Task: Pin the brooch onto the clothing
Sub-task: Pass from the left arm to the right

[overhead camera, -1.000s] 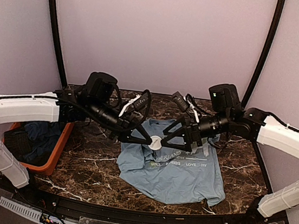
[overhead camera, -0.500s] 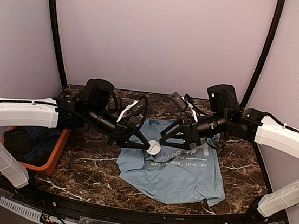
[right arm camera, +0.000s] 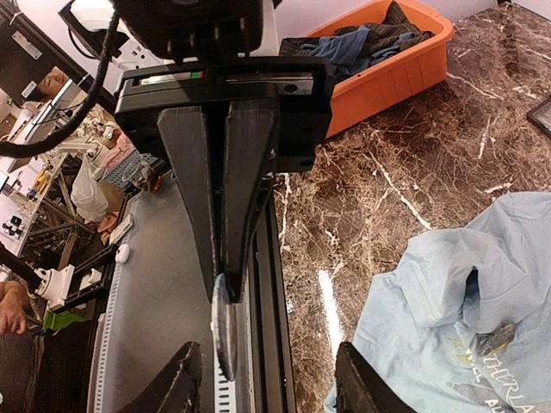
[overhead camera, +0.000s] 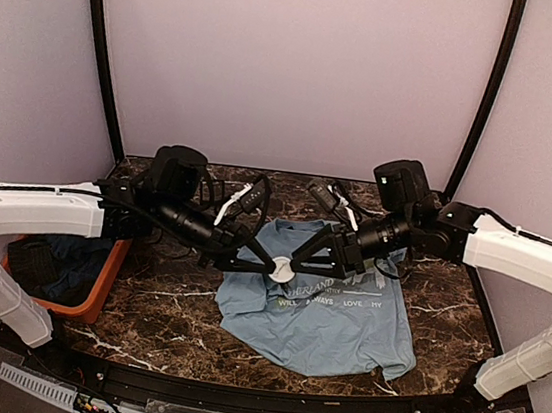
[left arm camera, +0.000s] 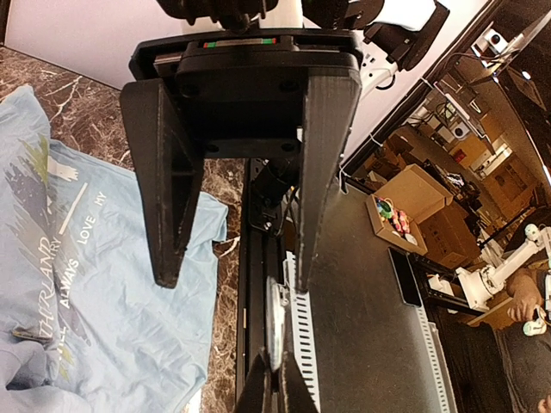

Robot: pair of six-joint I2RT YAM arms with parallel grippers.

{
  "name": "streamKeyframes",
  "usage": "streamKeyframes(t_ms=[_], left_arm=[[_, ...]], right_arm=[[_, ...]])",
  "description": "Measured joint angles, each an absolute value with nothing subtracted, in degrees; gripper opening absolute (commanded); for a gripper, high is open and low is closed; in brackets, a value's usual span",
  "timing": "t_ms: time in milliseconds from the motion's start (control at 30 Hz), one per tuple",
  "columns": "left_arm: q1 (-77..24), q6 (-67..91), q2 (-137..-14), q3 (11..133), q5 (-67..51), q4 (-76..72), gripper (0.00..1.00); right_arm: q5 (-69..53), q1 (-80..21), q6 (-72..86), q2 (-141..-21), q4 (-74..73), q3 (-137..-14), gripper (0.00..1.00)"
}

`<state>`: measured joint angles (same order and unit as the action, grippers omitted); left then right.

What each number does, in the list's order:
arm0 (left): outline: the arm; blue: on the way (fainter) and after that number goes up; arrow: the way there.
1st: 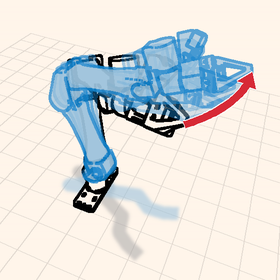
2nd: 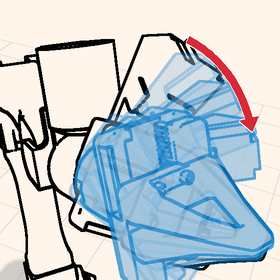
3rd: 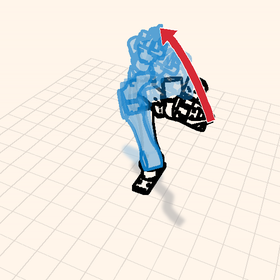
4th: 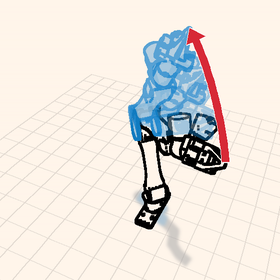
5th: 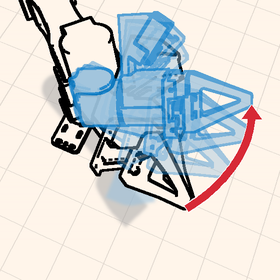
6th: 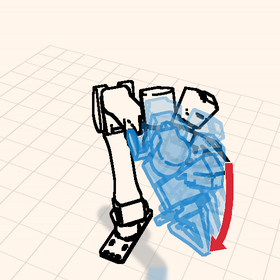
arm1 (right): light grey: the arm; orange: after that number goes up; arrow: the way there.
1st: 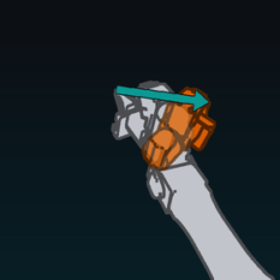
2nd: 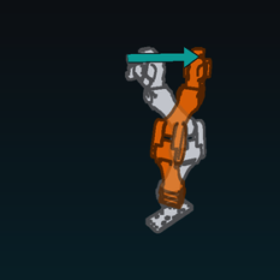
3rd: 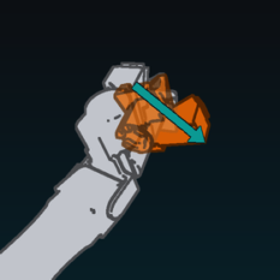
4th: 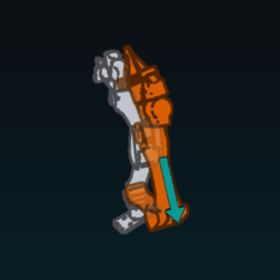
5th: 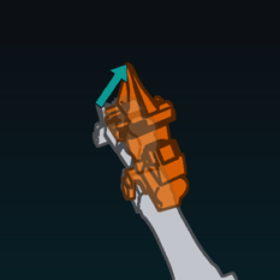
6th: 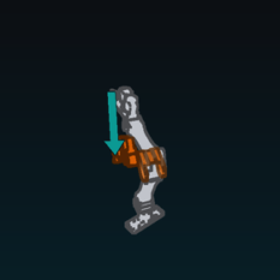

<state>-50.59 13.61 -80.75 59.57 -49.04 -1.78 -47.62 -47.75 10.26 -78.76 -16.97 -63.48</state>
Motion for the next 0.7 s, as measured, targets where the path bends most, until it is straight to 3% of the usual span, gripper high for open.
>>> streamKeyframes(t_ms=[300, 467, 700], left_arm=[[-50.6, 14.3, -80.8, 58.2, -47.6, -2.0, 0.01], [-50.6, 14.7, -80.8, 58.0, -46.9, -2.0, 0.01], [-50.6, 15.3, -80.8, 57.8, -46.4, -2.0, 0.01]], right_arm=[[-46.7, -49.5, 9.3, -80.6, -17.2, -63.4, 0.28], [-46.5, -49.8, 9.0, -81.1, -17.1, -63.4, 0.02], [-47.2, -50.0, 8.0, -81.1, -17.1, -63.4, 0.00]])
